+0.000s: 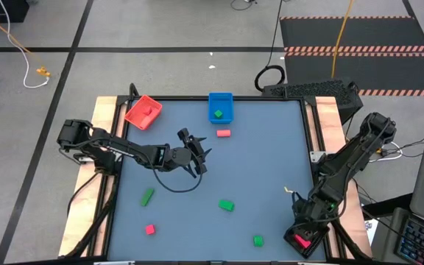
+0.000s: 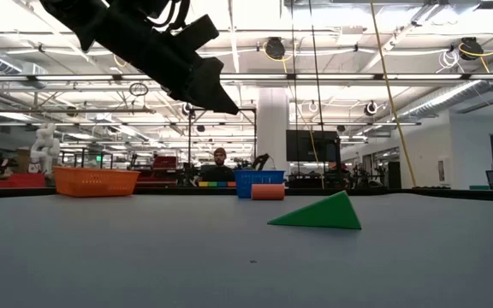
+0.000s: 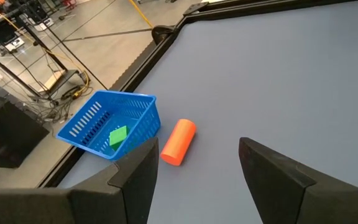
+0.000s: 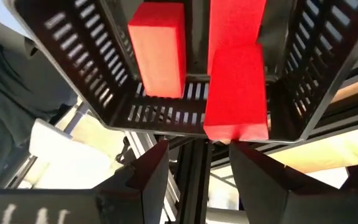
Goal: Sort & place blocks by color
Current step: Put the red block into the black bin, then put the green block into the blue bin
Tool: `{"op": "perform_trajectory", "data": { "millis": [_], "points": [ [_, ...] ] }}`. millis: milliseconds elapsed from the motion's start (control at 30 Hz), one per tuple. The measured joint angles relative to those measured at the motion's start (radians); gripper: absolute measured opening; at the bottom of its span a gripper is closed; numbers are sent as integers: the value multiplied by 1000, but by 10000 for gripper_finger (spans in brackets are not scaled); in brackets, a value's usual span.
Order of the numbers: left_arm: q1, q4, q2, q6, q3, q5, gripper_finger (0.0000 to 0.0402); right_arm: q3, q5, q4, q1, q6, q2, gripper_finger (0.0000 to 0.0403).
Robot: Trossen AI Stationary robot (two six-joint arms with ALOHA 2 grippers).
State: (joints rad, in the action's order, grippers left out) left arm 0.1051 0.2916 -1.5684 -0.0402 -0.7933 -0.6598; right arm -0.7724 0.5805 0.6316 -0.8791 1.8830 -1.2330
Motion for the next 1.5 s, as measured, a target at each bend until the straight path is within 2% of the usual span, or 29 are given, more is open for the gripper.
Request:
{"op": "perform_trajectory", "data": {
  "millis": [300,433,567,700,900,1100,1233,1400,1500],
  "points": [
    [0,-2,0,1,0,0,223,117,-3,-208,0,18,-4,164],
    [0,-2,0,2,0,0,223,129,2,-236,0,25,-3,164],
    [0,-2,0,5,0,0,223,129,54,-255,0,47,14,164],
    [0,-2,0,6,0,0,223,128,23,-282,0,59,63,164],
    [0,-2,0,9,0,26,223,128,-160,-305,0,13,155,164],
    [0,0,0,-1,0,81,223,128,-373,-288,8,-140,189,164],
    [0,14,0,5,0,183,223,128,-548,-277,40,-327,186,164],
    [0,28,0,74,0,314,223,128,-810,-287,110,-665,186,164],
    [5,27,0,88,0,420,223,128,-921,-301,167,-818,186,164]
  ]
}}
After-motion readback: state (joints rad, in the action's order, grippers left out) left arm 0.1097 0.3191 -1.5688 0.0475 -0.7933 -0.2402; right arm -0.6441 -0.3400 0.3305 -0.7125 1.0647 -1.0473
